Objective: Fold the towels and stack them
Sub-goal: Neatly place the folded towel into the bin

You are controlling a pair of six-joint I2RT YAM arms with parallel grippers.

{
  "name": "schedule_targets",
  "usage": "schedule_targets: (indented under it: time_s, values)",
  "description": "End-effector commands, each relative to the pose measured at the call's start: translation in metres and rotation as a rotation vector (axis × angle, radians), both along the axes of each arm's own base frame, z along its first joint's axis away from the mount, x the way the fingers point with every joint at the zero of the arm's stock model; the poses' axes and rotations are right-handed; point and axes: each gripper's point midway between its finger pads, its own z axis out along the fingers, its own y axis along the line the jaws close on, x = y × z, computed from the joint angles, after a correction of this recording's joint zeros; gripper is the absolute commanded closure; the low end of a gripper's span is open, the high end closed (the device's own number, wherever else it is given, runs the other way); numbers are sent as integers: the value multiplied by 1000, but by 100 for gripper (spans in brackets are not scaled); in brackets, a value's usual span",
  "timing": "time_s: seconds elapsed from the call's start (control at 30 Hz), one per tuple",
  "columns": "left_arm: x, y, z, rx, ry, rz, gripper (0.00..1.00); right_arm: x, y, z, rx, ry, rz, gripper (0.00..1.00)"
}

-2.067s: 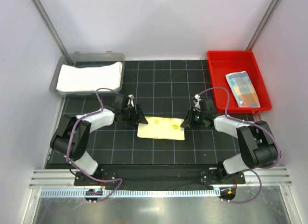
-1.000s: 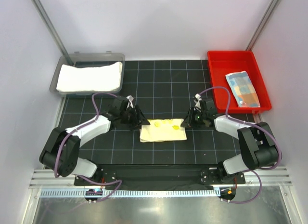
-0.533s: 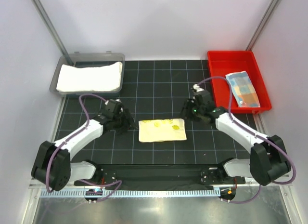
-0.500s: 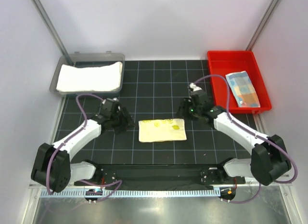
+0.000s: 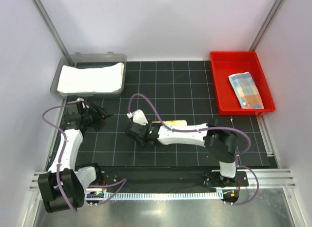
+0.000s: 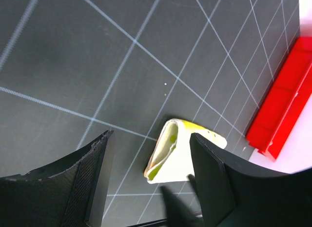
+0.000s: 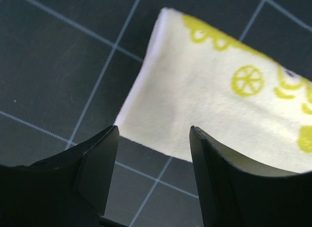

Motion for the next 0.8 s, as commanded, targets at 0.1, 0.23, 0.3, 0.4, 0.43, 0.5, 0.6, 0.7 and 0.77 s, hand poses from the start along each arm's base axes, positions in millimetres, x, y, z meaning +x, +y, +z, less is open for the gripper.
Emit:
schedule_targets:
  time_s: [0.1, 0.23, 0.3, 0.4, 0.43, 0.5, 0.6, 0.7, 0.77]
  values:
    - [-10, 1, -13, -105, 34, -53, 34, -2, 20, 11, -43, -100, 23, 37]
    - [-10, -1, -11, -116, 28, -60, 34, -6, 24, 0, -60, -85, 53, 40]
    - [-8, 1, -9, -110, 17, -57, 34, -9, 26, -6, -66, -85, 79, 41]
    - [-8, 1, -8, -108, 17, -56, 34, -11, 25, -13, -77, -73, 86, 42]
    - [-8, 1, -8, -108, 16, -56, 34, -12, 25, -17, -84, -67, 90, 42]
    - [-7, 1, -8, -106, 13, -55, 33, -14, 24, -25, -90, -53, 95, 42]
    - [-8, 1, -9, -106, 7, -59, 33, -18, 28, -34, -65, -31, 99, 42]
    - [-9, 2, -12, -102, 12, -52, 32, -22, 33, -42, -42, -2, 98, 42]
    - [-8, 1, -13, -103, 12, -52, 32, -25, 29, -52, -66, 16, 93, 42]
